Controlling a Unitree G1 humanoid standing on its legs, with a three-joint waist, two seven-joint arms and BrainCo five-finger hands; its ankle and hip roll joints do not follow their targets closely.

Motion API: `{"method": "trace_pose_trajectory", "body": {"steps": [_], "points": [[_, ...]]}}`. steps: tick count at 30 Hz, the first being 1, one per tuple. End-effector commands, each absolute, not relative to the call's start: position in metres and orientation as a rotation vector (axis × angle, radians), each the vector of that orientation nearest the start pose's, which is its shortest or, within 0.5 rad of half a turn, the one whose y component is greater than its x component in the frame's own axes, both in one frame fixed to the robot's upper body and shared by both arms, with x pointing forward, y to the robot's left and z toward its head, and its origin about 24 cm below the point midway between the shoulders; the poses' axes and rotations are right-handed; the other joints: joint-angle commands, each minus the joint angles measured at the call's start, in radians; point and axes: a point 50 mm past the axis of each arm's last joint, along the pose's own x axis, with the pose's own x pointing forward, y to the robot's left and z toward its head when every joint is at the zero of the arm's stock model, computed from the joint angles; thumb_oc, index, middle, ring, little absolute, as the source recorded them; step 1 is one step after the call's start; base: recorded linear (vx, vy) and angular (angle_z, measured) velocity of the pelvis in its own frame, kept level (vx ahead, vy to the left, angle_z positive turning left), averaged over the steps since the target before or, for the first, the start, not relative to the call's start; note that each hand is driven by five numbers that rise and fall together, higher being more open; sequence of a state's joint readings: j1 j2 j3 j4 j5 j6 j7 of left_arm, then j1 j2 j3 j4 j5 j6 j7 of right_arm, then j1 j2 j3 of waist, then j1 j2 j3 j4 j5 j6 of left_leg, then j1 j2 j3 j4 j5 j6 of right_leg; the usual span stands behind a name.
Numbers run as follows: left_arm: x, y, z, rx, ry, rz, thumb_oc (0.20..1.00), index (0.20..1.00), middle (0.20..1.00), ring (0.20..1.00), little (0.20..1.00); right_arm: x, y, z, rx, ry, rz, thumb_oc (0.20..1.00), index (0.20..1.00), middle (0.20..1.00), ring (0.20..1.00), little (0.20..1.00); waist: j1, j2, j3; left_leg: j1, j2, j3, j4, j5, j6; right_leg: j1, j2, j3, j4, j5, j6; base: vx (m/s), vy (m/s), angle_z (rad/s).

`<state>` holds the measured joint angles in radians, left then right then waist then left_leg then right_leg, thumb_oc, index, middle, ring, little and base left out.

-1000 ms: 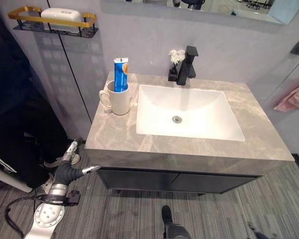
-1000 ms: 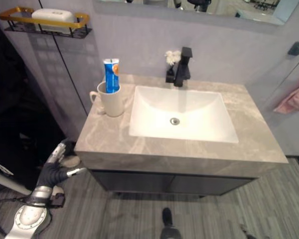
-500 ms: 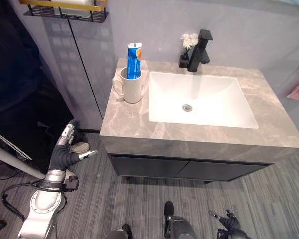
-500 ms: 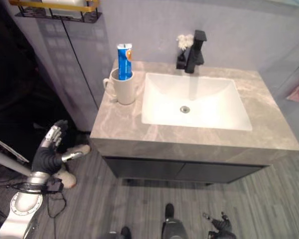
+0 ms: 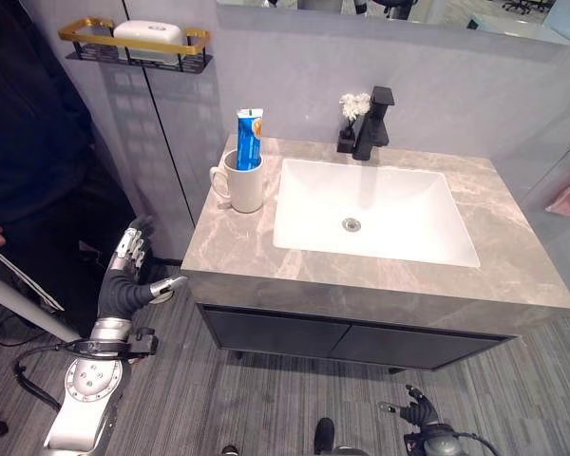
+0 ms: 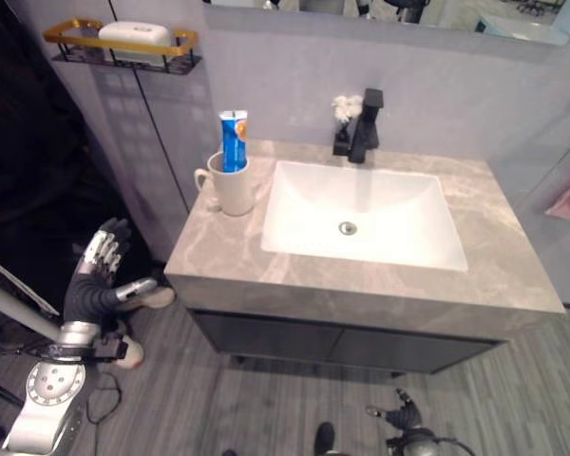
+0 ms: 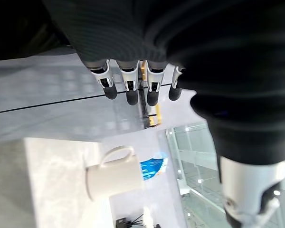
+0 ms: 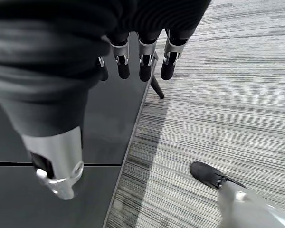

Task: Put brush and paste in cup on sink, flatten towel.

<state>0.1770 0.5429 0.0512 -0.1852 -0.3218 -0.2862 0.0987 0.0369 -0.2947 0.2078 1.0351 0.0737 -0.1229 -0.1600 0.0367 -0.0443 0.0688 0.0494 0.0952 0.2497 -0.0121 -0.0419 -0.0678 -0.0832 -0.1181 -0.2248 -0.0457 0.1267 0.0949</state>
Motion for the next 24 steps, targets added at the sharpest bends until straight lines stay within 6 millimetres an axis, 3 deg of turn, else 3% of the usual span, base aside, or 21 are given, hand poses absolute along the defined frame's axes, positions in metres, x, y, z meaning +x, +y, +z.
{"method": "trace_pose_trajectory", "body": {"steps": [1,7,8,9,10,11,19,24], "points": [[0.218,0.231,0.134,0.161,-0.456,-0.018,1.000,1.000,1.000,1.000,1.000,0.135,-0.241,-0.136,-0.452,0.908,-0.072,1.000,1.000,1.000,1.000,1.000,-0.018,-0.032,-0.013,-0.043,-0.055,-0.042,0.012,-0.005,0.029,-0.023,-0.037,0.042,0.053,-0.034,0.059,0.03,-0.124,0.09],[0.225,0.226,0.136,0.063,-0.466,-0.014,1.000,1.000,1.000,1.000,1.000,0.131,-0.243,-0.138,-0.518,0.938,-0.023,1.000,1.000,1.000,1.000,1.000,-0.031,-0.002,-0.013,-0.050,-0.037,-0.043,0.002,0.015,0.010,-0.019,-0.023,0.044,0.033,-0.038,0.050,0.03,-0.072,0.07],[0.227,0.225,0.136,0.043,-0.465,-0.013,0.586,0.586,0.586,0.586,0.586,0.133,-0.242,-0.137,-0.532,0.931,-0.009,1.000,1.000,1.000,1.000,1.000,-0.036,0.008,-0.010,-0.051,-0.034,-0.041,-0.001,0.021,0.006,-0.020,-0.020,0.046,0.032,-0.038,0.047,0.03,-0.047,-0.01],[0.227,0.225,0.136,0.043,-0.465,-0.013,0.507,0.507,0.507,0.507,0.507,0.133,-0.242,-0.137,-0.532,0.931,-0.009,1.000,1.000,1.000,1.000,1.000,-0.036,0.008,-0.010,-0.051,-0.034,-0.041,-0.002,0.021,0.006,-0.021,-0.019,0.046,0.032,-0.038,0.047,0.03,-0.037,-0.02],[0.228,0.224,0.136,0.035,-0.462,-0.017,0.300,0.300,0.300,0.300,0.300,0.134,-0.242,-0.137,-0.537,0.930,-0.008,1.000,1.000,1.000,1.000,1.000,-0.038,0.011,-0.010,-0.053,-0.033,-0.040,-0.004,0.025,0.005,-0.022,-0.019,0.047,0.031,-0.038,0.047,0.00,0.000,0.00],[0.230,0.223,0.136,0.025,-0.458,-0.020,0.200,0.200,0.200,0.200,0.200,0.134,-0.242,-0.137,-0.540,0.934,-0.007,1.000,1.000,1.000,1.000,1.000,-0.040,0.015,-0.010,-0.053,-0.031,-0.038,-0.008,0.027,0.004,-0.025,-0.018,0.049,0.030,-0.037,0.047,0.00,0.000,0.00],[0.247,0.222,0.127,-0.019,-0.400,-0.010,0.200,0.200,0.200,0.200,0.200,0.133,-0.238,-0.139,-0.563,0.949,0.026,1.000,1.000,1.000,1.000,1.000,-0.074,0.039,-0.018,-0.033,-0.024,-0.021,-0.048,0.044,-0.006,-0.022,-0.011,0.061,0.017,-0.036,0.044,0.03,0.001,-0.04],[0.258,0.222,0.123,-0.010,-0.378,0.023,0.200,0.200,0.200,0.200,0.200,0.127,-0.237,-0.143,-0.557,0.977,0.023,1.000,1.000,1.000,1.000,1.000,-0.089,0.037,-0.030,-0.018,-0.025,-0.019,-0.060,0.041,-0.005,-0.009,-0.008,0.060,0.011,-0.038,0.047,0.04,0.009,-0.07]]}}
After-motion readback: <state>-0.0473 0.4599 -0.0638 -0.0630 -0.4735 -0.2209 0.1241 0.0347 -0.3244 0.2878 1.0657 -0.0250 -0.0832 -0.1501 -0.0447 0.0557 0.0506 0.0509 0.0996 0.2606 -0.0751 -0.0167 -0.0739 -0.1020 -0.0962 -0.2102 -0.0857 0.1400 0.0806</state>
